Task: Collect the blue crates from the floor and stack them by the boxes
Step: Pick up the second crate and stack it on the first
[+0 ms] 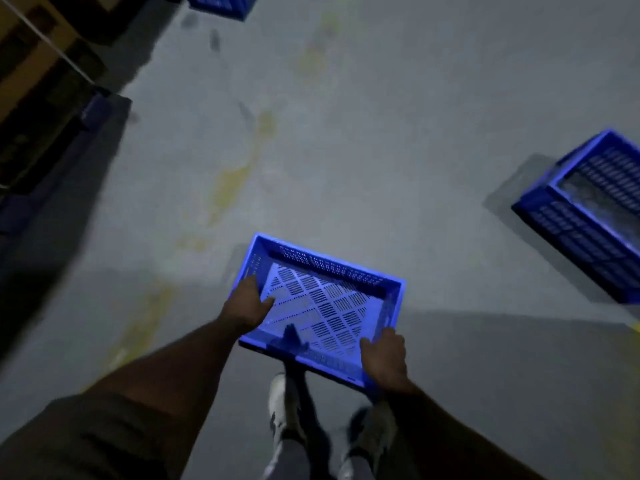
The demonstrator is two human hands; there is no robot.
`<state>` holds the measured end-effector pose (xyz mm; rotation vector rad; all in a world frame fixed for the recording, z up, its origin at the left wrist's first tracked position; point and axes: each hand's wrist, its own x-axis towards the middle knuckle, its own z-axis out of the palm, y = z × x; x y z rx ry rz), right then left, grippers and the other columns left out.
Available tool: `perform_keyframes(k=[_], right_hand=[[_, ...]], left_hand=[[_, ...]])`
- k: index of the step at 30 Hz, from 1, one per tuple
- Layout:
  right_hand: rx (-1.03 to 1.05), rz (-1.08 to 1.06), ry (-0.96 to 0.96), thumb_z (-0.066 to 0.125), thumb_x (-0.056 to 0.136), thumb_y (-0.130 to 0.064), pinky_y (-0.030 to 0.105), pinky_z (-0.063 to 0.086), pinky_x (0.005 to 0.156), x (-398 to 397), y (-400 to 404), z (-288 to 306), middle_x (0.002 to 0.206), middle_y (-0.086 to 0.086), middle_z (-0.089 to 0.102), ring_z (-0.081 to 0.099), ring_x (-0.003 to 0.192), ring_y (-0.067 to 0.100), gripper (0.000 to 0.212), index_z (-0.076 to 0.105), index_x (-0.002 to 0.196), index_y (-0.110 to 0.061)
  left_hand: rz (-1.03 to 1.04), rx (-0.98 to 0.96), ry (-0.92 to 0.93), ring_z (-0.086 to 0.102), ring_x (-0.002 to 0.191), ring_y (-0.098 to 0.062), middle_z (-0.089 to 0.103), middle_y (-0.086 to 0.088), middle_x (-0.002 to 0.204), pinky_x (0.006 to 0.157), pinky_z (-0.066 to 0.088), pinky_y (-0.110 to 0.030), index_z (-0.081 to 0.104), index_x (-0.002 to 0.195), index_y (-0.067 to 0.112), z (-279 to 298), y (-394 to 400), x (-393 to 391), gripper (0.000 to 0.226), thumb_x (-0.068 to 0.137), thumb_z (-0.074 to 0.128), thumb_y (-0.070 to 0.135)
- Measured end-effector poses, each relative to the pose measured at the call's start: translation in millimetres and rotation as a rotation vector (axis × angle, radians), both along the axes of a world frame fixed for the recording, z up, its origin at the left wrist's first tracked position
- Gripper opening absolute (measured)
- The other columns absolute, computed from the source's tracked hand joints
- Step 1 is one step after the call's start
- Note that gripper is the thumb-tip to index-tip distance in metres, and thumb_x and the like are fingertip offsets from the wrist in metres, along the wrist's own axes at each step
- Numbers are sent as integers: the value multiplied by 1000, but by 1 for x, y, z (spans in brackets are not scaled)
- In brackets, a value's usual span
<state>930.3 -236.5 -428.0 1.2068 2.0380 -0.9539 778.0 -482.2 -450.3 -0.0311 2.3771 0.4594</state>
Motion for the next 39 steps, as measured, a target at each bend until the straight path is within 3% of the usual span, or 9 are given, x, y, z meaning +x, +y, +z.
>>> perform_keyframes(k=[5, 7, 10, 14, 18, 23, 31, 36, 39], right_hand=[[66, 32, 17, 55, 92, -34, 44, 42, 97, -1, 6, -65, 131, 18, 41, 42, 125, 36, 49, 43, 127, -2], [95, 57, 44, 54, 92, -34, 42, 40, 98, -1, 11, -93, 132, 18, 41, 40, 124, 35, 49, 42, 127, -1], [129, 91, 71, 53, 91, -34, 40, 36, 102, 0, 14, -131, 136, 18, 38, 36, 126, 33, 54, 39, 131, 0], [195, -59, -1, 58, 88, -30, 43, 35, 106, 0, 11, -173, 139, 19, 36, 36, 127, 34, 62, 35, 135, 2], [158, -279, -115, 58, 86, -23, 44, 37, 103, -4, 8, -200, 137, 22, 40, 41, 126, 38, 61, 35, 137, 1], [311, -376, -58, 61, 80, -11, 46, 44, 96, -5, -4, -220, 128, 21, 40, 42, 119, 39, 62, 34, 134, 3], [386, -391, -34, 62, 79, -8, 49, 44, 94, -12, 0, -183, 122, 24, 44, 44, 115, 41, 58, 39, 130, 2], [362, -310, 30, 62, 80, -12, 49, 42, 96, -20, 36, -100, 131, 29, 39, 37, 121, 44, 71, 28, 140, 8], [392, -337, 88, 64, 77, -10, 50, 44, 92, -32, 61, -29, 130, 30, 40, 37, 121, 44, 71, 31, 138, 6]], left_hand=[[51, 19, 36, 47, 129, -33, 44, -15, 143, 102, 43, -48, 37, 143, 11, -58, 1, -5, 71, 85, 69, 36], [54, 2, 51, 43, 133, -35, 39, -16, 148, 104, 41, -52, 31, 146, 11, -87, -4, -7, 79, 83, 70, 39], [36, -30, 62, 32, 139, -38, 30, -23, 151, 111, 33, -53, 24, 148, 2, -127, -10, -13, 85, 83, 72, 29], [-27, -95, 135, 15, 146, -37, 11, -24, 158, 118, 20, -45, 15, 150, -2, -163, -16, -25, 93, 82, 74, 22], [29, -150, 168, 26, 139, -43, 24, -29, 151, 115, 26, -51, 20, 147, -3, -193, -30, -40, 95, 76, 79, 21], [315, -147, 142, 49, 118, -47, 50, -27, 127, 96, 44, -60, 43, 124, 1, -210, -46, -50, 71, 69, 82, 23], [373, -147, 146, 59, 103, -45, 59, -25, 117, 85, 53, -58, 52, 114, 5, -178, -53, -58, 59, 67, 80, 27], [358, -83, 201, 58, 105, -45, 58, -22, 116, 84, 52, -60, 50, 115, 8, -86, -26, -52, 53, 72, 76, 22], [373, -37, 247, 56, 109, -44, 57, -21, 121, 87, 51, -59, 48, 122, 9, -15, -8, -51, 59, 71, 75, 20]])
